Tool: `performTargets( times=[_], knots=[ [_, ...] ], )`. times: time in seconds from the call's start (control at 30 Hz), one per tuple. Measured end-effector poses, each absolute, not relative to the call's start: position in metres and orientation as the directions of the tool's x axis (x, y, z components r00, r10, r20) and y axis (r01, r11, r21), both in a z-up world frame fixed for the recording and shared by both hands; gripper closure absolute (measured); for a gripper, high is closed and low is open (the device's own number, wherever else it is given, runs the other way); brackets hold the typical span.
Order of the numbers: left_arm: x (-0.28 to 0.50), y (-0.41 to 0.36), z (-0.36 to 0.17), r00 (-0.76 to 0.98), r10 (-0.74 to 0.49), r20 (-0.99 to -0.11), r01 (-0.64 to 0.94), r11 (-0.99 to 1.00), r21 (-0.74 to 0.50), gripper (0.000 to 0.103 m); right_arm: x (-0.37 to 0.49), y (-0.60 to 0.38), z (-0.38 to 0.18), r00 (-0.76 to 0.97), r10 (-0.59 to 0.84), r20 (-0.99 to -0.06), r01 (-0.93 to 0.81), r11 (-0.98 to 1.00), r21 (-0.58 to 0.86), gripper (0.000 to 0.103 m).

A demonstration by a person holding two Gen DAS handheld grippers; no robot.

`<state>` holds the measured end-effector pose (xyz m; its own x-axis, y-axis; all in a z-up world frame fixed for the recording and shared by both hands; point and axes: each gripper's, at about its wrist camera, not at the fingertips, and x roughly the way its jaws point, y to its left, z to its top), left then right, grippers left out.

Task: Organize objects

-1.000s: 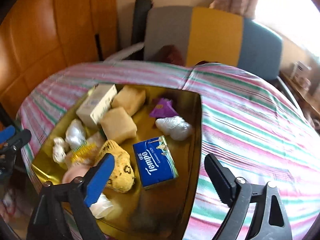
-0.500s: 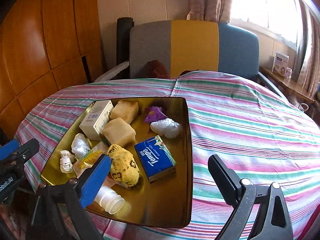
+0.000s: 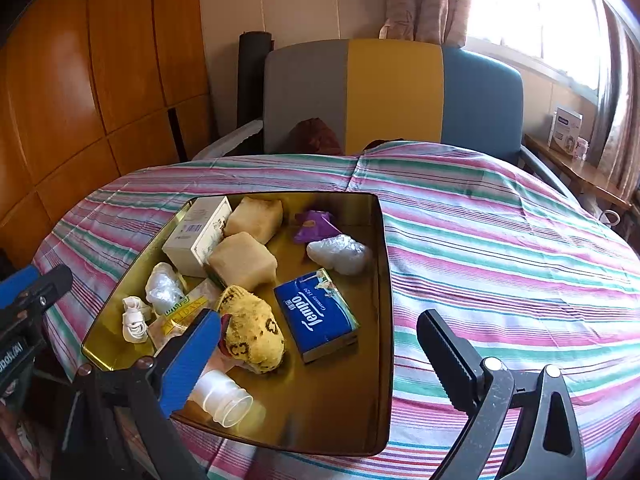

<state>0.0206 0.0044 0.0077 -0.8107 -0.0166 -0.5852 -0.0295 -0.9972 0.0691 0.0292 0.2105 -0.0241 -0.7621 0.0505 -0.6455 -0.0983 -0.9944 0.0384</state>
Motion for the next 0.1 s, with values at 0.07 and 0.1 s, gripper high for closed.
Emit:
performTargets(
  times=[0.07,0.1],
  knots=[
    [0.0200,0.0034,0.0080,-0.807,-0.010,-0.591,-0.031,-0.998,0.060,0.053,0.0294,0.2092,-0.0243,-0.762,0.043,-0.646,-0.090,-0.995,0.040,0.004],
    [0.0187,0.0035,0.0076,-0.800,-0.003,-0.600,-0.040,-0.998,0.057,0.053,0.0295,0.2087,-0.0242,-0.763,0.042,-0.645,-0.088,-0.995,0.039,0.004]
  ],
)
